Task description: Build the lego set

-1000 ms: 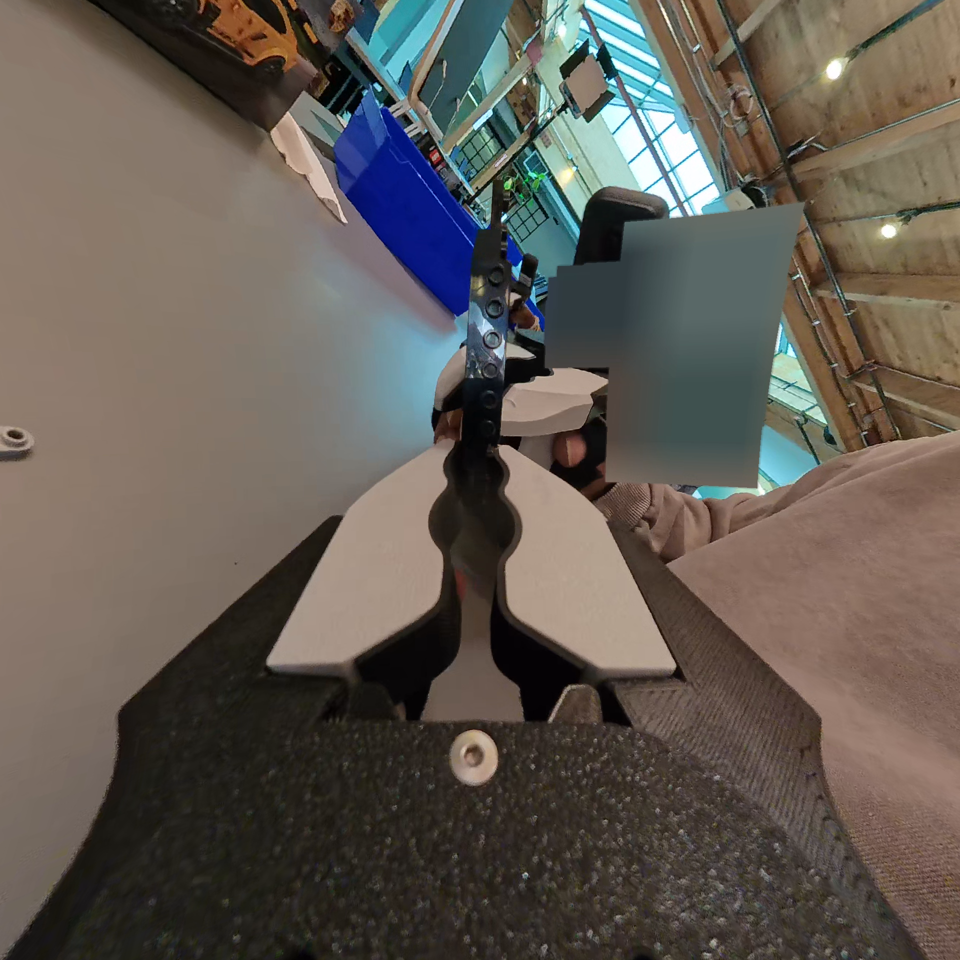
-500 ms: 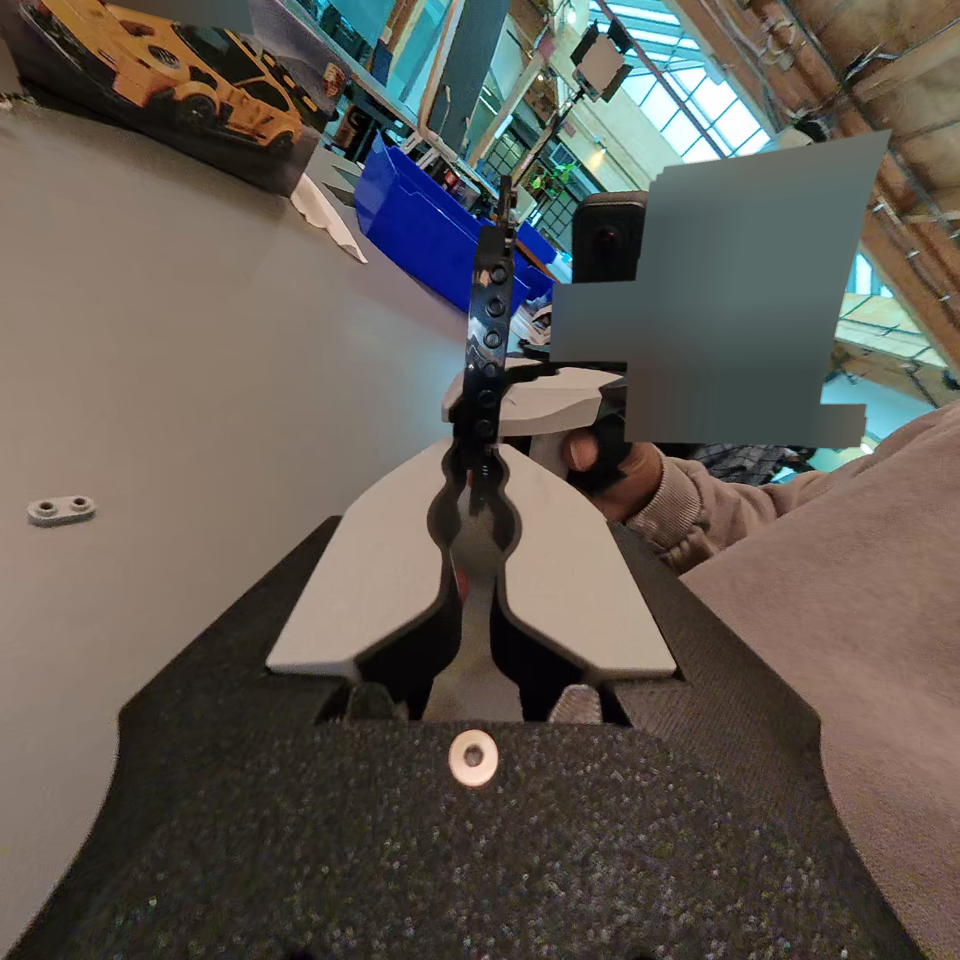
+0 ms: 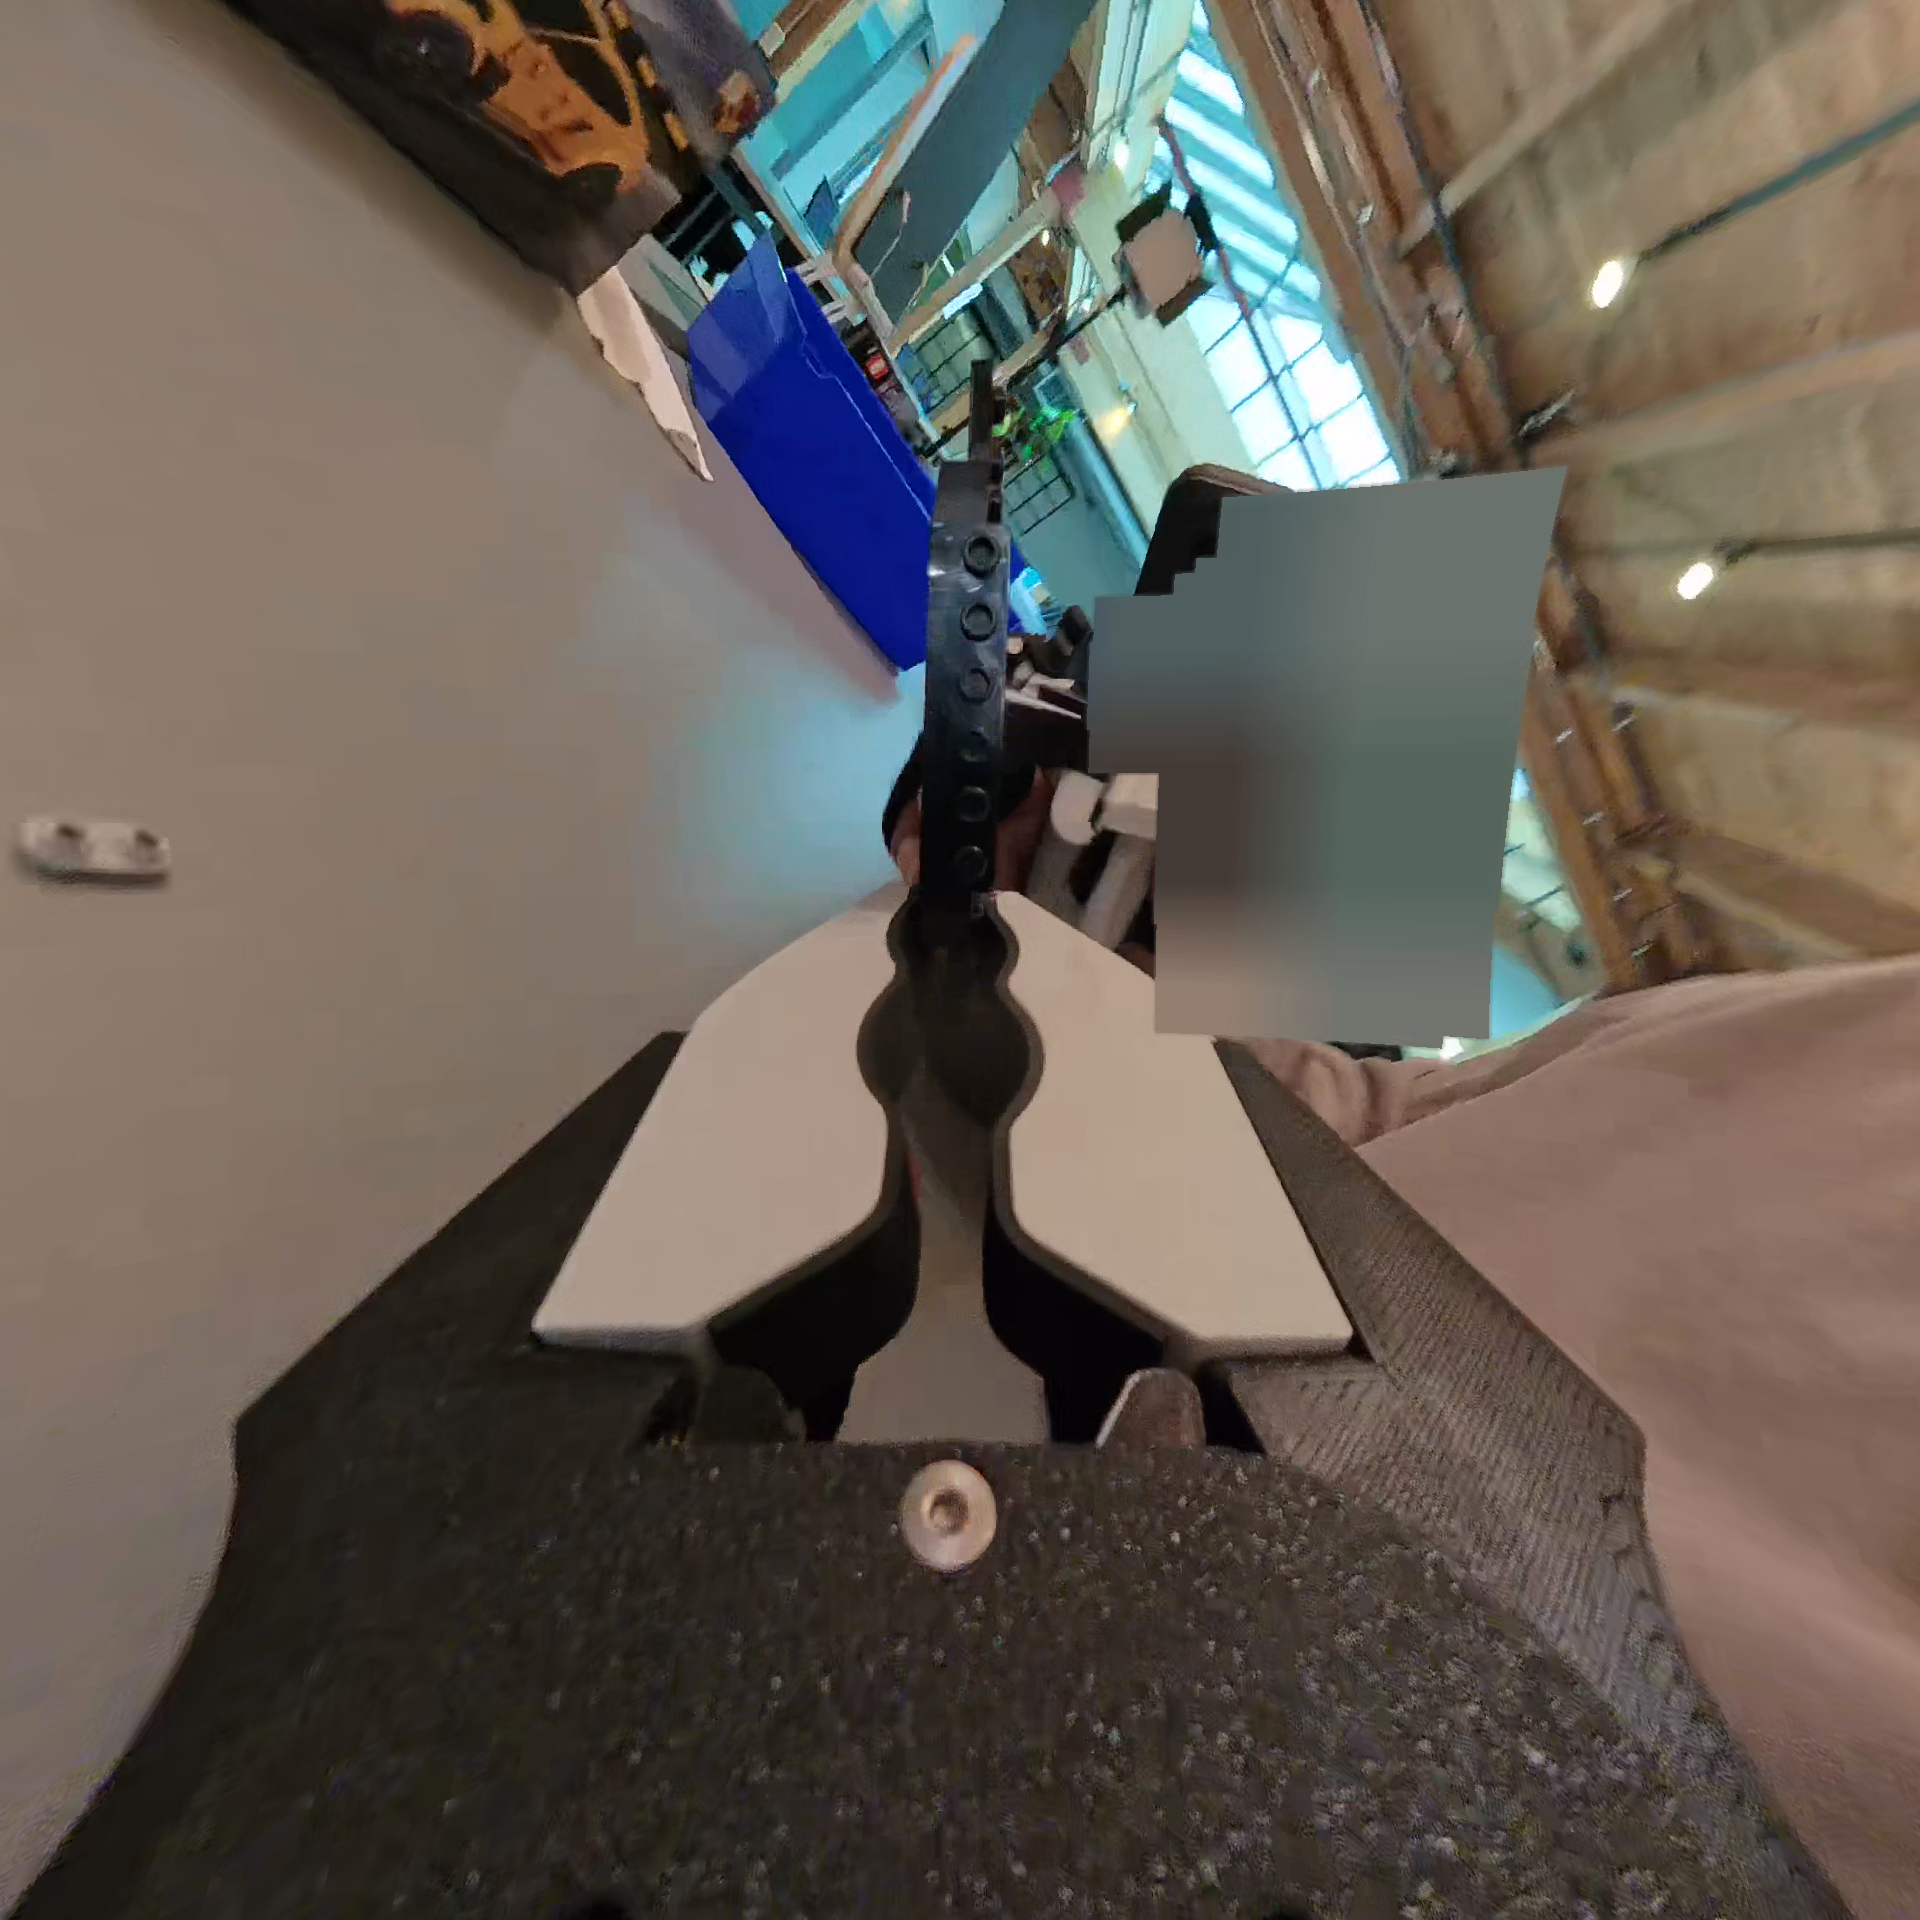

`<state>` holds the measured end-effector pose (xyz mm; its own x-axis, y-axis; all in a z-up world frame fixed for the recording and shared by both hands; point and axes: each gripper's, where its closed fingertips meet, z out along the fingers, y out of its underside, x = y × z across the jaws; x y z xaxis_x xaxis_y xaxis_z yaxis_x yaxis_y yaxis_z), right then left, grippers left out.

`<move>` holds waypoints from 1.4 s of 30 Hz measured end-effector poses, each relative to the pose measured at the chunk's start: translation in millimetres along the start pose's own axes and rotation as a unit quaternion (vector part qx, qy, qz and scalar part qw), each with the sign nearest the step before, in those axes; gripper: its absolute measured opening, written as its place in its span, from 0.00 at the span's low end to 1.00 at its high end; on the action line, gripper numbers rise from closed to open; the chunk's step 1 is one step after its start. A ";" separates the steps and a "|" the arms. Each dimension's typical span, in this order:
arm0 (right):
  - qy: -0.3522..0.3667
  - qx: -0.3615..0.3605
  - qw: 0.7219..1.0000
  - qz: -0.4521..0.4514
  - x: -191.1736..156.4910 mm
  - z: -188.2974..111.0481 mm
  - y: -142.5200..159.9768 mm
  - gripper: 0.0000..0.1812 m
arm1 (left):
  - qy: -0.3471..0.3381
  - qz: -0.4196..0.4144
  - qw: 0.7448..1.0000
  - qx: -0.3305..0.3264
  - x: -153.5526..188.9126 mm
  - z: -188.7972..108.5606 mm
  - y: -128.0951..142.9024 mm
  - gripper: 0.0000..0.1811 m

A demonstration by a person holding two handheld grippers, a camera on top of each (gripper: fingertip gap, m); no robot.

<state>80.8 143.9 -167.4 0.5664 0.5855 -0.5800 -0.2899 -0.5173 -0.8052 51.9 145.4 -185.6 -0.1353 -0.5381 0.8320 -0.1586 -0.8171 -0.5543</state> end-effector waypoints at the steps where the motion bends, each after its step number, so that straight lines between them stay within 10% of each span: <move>1: 0.018 -0.018 0.999 -0.027 11.1 -6.6 -1.9 0.15 | 0.007 -0.034 0.999 0.008 -3.6 -2.4 -1.7 0.05; 10: 0.087 -0.249 0.933 -0.243 79.9 51.4 34.1 0.09 | -0.049 -0.134 0.983 0.112 -40.8 -33.5 -36.3 0.05; 22: 0.075 -0.313 0.908 -0.266 93.8 104.5 48.8 0.08 | -0.077 -0.142 0.978 0.130 -53.8 -49.9 -48.7 0.05; 37: 0.076 -0.249 0.911 -0.320 39.5 51.8 -12.4 0.00 | -0.071 -0.164 0.981 0.078 -52.1 -22.8 -18.6 0.05; 42: 0.126 -0.263 0.913 -0.286 81.7 49.7 -5.2 0.03 | -0.096 -0.155 0.978 0.101 -60.4 -31.8 -25.8 0.05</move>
<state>90.2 225.5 -216.7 0.6882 0.7254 0.0170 0.4816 -0.4391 -0.7585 33.1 205.6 -222.3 0.0779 -0.2709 0.9595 0.0369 -0.9609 -0.2743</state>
